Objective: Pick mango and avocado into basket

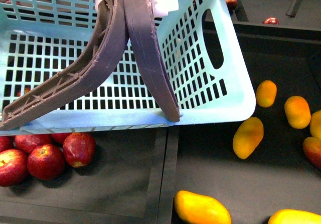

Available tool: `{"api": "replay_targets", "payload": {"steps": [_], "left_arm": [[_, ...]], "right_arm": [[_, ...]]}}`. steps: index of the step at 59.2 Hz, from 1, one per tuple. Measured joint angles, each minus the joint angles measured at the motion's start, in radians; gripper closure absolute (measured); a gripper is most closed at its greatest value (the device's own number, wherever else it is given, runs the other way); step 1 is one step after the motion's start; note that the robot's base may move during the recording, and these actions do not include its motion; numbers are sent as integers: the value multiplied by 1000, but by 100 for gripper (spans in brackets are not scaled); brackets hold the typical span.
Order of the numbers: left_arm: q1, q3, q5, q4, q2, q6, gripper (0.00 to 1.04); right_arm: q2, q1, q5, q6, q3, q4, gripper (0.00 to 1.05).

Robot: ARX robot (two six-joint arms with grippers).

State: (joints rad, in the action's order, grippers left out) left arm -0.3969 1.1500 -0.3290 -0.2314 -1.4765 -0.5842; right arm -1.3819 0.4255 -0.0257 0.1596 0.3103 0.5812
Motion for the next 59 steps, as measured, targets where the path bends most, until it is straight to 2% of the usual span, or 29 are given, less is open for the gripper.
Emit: {"api": "replay_targets", "payload": {"steps": [23, 44, 59], "left_arm": [[0, 0, -3, 0, 0, 0, 88], [0, 0, -3, 0, 0, 0, 88], [0, 0, -3, 0, 0, 0, 88]], "right_arm": [[-574, -6, 14, 76, 171, 177, 8], [-945, -26, 72, 62, 335, 225, 8], [-1105, -26, 106, 8, 427, 226, 8]]}}
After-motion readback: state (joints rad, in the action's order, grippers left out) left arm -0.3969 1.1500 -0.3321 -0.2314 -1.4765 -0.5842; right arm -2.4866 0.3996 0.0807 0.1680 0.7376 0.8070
